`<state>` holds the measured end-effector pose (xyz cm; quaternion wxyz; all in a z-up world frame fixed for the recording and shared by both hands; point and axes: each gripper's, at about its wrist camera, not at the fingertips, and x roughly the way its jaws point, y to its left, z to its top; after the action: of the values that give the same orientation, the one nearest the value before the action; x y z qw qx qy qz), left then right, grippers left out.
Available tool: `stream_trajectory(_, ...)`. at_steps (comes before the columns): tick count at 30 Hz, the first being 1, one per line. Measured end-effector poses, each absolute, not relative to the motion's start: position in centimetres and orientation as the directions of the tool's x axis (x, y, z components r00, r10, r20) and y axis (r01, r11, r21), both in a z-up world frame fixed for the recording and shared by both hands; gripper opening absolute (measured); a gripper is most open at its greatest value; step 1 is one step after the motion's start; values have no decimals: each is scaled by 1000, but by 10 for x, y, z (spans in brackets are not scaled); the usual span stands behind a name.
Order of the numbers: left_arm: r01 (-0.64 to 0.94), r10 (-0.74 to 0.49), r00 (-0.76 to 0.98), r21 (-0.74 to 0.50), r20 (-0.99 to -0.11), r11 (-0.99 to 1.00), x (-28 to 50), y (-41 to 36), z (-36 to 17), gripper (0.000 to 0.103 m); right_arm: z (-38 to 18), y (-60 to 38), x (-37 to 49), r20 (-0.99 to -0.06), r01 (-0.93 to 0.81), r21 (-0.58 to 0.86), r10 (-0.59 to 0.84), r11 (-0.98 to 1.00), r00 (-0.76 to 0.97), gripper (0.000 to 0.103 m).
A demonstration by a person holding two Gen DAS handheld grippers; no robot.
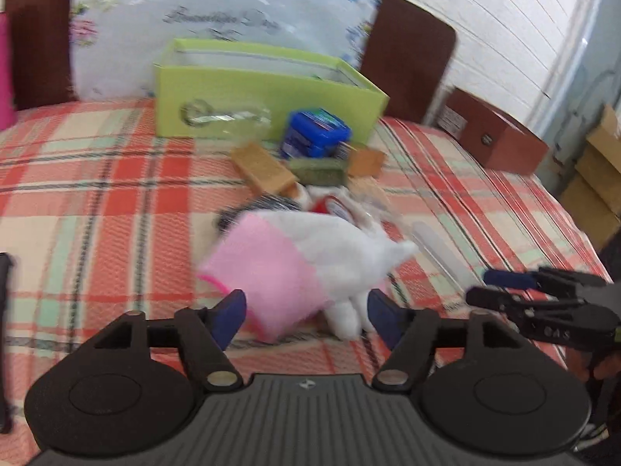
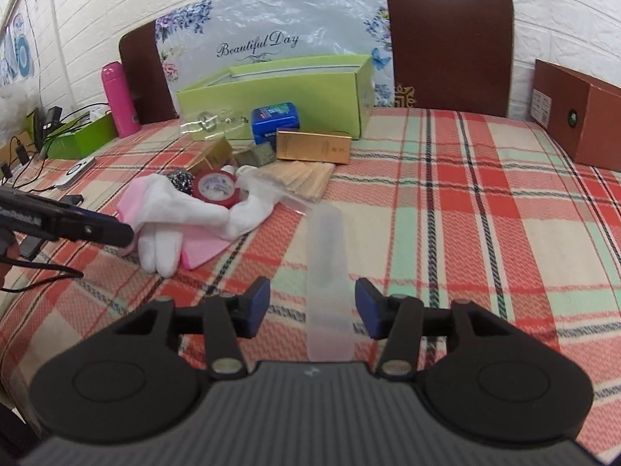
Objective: Organize objects
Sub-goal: 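Carry the glove and plastic tube over the lime-green box and release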
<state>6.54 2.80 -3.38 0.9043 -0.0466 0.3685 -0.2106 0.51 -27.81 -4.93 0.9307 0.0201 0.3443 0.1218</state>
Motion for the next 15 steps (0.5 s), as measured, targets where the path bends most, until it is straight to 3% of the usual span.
stream_trajectory(3,274,-345,692,-212,-634,938,78,34,-32,80,-53,-275,11,-641,-212,133,247,968,727,50)
stream_trajectory(11,305,-469,589,-357,-658,883,111,5,-50,81,-57,-278,13,-652,-166,148,223,975,725,54)
stream_trajectory(15,324,-440,606,-300,-663,897,107,-16,-58,76,-59,-279,15,-657,-164,144,218,976,721,57)
